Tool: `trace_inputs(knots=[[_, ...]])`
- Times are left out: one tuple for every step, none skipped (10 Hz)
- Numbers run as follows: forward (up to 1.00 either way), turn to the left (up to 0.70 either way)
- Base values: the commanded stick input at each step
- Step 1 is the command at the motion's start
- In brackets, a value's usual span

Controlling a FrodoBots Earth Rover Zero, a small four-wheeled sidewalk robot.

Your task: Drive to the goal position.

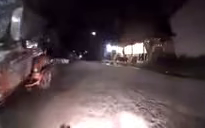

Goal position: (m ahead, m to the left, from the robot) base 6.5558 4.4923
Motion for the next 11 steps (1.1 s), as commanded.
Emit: trace_inputs(knots=[[1.0, 0.16], [1.0, 0.23], [1.0, 0.27], [1.0, 0.27], [1.0, 0.27], [1.0, 0.27], [1.0, 0.27], [1.0, 0.27], [1.0, 0.27], [1.0, 0.27], [1.0, 0.27]])
